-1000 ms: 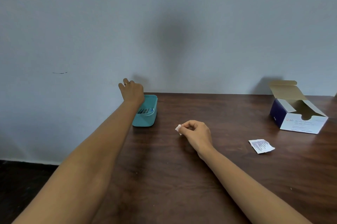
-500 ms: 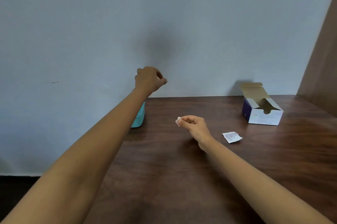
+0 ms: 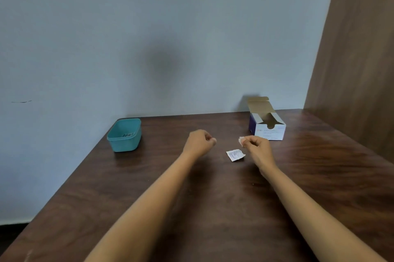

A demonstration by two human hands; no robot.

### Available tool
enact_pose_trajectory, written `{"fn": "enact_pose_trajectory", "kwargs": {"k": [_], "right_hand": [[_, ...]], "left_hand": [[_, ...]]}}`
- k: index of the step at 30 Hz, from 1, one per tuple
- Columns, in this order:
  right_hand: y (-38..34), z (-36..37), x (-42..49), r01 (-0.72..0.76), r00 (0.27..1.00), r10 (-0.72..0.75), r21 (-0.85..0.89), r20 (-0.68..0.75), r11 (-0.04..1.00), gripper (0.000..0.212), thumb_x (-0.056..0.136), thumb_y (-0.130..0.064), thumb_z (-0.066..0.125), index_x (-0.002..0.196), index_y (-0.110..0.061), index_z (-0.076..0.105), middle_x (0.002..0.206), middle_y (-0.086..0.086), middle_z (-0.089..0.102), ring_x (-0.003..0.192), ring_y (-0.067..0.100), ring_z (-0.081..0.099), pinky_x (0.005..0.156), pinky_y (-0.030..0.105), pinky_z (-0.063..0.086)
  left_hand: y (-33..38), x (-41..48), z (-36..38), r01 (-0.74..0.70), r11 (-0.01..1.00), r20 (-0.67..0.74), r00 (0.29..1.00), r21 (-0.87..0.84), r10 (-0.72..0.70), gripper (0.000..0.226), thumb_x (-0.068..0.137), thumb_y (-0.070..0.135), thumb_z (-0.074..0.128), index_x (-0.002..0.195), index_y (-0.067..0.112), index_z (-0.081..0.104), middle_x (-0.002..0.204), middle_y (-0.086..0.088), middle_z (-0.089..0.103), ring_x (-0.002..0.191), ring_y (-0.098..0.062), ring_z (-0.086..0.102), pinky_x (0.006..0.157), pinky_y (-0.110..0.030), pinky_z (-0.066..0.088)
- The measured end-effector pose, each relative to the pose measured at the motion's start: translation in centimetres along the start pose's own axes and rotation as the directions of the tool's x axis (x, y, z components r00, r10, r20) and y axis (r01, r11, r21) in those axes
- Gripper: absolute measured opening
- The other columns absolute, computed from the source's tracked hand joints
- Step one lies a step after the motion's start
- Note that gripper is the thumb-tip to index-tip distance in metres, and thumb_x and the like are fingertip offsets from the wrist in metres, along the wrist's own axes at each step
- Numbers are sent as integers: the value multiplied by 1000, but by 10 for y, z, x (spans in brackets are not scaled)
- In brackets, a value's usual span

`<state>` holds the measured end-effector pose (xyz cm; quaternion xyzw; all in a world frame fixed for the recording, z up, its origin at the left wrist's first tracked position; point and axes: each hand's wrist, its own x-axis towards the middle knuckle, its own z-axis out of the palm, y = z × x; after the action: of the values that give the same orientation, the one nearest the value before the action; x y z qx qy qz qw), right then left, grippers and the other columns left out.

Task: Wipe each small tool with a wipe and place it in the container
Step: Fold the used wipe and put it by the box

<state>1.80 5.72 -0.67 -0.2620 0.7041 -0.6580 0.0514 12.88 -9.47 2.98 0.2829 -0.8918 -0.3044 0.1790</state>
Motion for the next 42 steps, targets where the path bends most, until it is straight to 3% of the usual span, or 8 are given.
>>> {"fn": "enact_pose_trajectory", "kwargs": {"k": [6,10,19,24,28,32,37,42], "right_hand": [[21,-7,4,-24,999,25,-59,25,998,24,89,-11,63,70,1,70,75,5,71,77,11,64,77,23,46],[27,-10,9,-15,997,29,-201,66,979,9,85,-17,69,78,-14,73,74,1,71,71,14,62,72,28,47],[26,-10,8,16,998,10,-414,61,910,9,80,-20,73,73,-22,66,68,2,66,62,9,56,54,10,37],[26,-8,7,41,998,-23,-357,56,933,10,80,-20,74,73,-24,67,67,-8,64,61,2,54,56,10,40],[24,-8,7,61,998,-54,-225,37,972,2,83,-20,72,83,-18,71,82,-2,70,79,11,63,70,22,48],[21,-7,7,46,999,-42,-183,25,982,6,85,-20,70,87,-15,72,86,0,70,84,14,63,72,24,49],[16,-8,4,83,996,-79,-122,35,989,4,82,-17,72,84,-14,72,83,1,71,82,13,65,74,22,49],[16,-7,4,60,998,-58,-50,27,997,13,77,-17,78,86,-14,69,81,4,70,77,15,65,68,22,49]], "left_hand": [[-2,-3,42,81,997,31,996,-21,-80,30,89,35,59,107,12,66,113,-6,66,107,-23,60,91,-33,49],[4,1,54,40,999,21,999,13,-40,38,87,44,61,111,15,66,113,-4,66,111,-23,58,95,-37,47],[8,5,76,25,999,-11,1000,30,-25,17,85,30,62,101,24,63,113,0,60,115,-24,48,94,-37,32],[8,-1,77,-62,963,-29,998,-262,56,3,90,21,59,91,21,56,88,5,64,89,-17,62,84,-32,47],[15,-6,73,-67,875,-25,998,-480,63,14,91,14,60,105,18,60,101,-1,69,89,-11,66,70,-15,49],[17,-10,72,-122,846,-7,990,-518,139,27,93,13,58,119,18,63,106,1,70,93,-11,67,78,-20,53],[12,-14,74,-147,796,-53,988,-588,144,21,92,30,61,109,22,69,95,4,72,86,-11,67,77,-29,57],[12,-16,74,-101,731,-65,995,-675,77,18,89,26,67,100,12,71,86,-8,73,74,-12,67,64,-22,56]]}}
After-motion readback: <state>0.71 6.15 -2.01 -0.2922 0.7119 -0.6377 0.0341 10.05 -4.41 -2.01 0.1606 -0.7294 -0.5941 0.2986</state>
